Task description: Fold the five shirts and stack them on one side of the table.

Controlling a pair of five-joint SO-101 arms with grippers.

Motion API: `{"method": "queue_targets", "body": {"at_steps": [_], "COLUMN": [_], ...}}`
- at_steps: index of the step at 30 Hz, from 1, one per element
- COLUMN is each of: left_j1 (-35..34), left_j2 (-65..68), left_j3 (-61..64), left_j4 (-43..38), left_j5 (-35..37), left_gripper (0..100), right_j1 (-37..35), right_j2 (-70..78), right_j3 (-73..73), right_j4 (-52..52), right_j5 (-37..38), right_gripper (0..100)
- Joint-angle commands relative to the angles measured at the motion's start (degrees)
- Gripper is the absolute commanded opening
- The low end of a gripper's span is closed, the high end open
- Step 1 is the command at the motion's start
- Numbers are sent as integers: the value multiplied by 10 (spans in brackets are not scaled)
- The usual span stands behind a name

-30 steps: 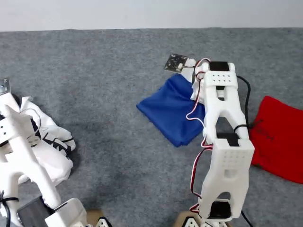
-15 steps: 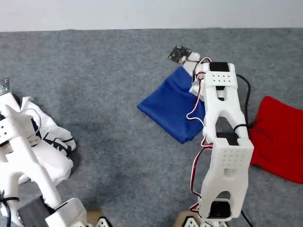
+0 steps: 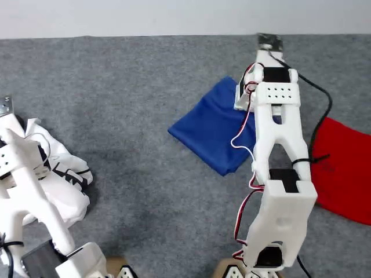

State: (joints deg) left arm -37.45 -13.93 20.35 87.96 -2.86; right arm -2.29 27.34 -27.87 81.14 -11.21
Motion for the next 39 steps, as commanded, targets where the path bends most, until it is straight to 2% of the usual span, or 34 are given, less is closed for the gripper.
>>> {"method": "queue_targets", "body": {"at_steps": [1,3,7,12,14,30,33,39], "left_j1": [2,2,2,2,2,2,2,2], "left_j2": [-17,-17,-17,-17,-17,-17,-17,-17], "left_j3": [-1,-1,-1,-1,-1,-1,-1,-1], "left_j4": [7,7,7,7,8,15,15,15], "left_j5": [-4,-4,-4,-4,-4,-5,-5,-5], "left_gripper": [6,6,6,6,6,6,6,6], "right_j1": [1,-12,-41,-60,-61,-96,-103,-101], "right_j2": [-39,-29,7,65,82,196,208,219], "right_j3": [-33,-32,-31,-33,-33,-33,-33,-54], "right_j4": [76,109,123,86,65,-48,-36,-14], "right_j5": [-98,-149,-193,-248,-255,-253,-254,-229], "right_gripper": [207,209,225,393,422,411,338,63]}}
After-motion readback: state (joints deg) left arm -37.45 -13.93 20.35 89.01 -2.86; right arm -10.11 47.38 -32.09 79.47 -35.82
